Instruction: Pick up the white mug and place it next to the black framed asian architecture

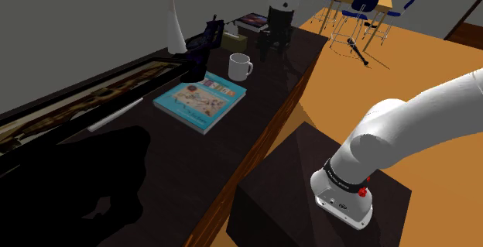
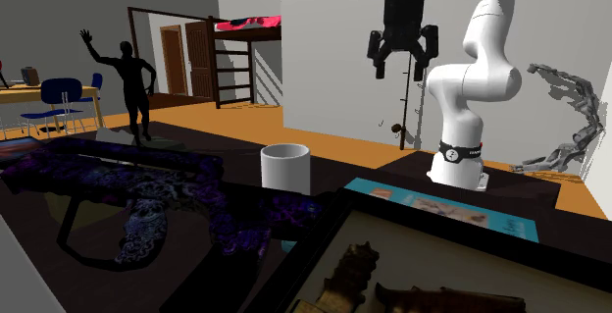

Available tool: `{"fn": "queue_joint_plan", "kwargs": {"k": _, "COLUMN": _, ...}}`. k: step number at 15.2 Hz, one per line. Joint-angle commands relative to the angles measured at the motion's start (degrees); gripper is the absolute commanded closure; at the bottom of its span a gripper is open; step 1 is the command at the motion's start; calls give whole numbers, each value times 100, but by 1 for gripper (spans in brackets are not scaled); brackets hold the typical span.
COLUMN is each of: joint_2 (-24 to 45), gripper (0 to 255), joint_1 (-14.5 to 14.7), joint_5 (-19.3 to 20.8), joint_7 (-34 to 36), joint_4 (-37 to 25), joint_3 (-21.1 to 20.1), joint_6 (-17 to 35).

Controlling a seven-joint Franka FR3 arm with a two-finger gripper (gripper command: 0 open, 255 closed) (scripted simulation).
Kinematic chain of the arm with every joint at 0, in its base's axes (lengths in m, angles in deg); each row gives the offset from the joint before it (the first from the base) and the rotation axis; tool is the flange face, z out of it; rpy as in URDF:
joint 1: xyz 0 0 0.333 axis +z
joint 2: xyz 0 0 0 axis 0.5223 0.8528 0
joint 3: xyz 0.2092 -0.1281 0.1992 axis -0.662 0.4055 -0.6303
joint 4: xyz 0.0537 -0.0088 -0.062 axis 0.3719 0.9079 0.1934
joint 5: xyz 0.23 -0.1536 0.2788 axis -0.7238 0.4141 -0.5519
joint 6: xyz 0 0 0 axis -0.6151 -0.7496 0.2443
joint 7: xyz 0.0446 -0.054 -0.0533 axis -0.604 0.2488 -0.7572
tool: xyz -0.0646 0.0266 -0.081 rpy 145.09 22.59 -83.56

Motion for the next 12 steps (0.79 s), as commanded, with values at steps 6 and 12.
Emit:
{"fn": "queue_joint_plan", "kwargs": {"k": 6, "joint_2": 1534, "gripper": 0, "joint_1": -85, "joint_5": -11, "joint_7": 85, "joint_4": -730, "joint_3": 88, "joint_6": 877}}
{"fn": "queue_joint_plan", "kwargs": {"k": 12, "joint_2": 2840, "gripper": 0, "joint_1": -149, "joint_5": -65, "joint_7": 140, "joint_4": -1655, "joint_3": 165, "joint_6": 1312}}
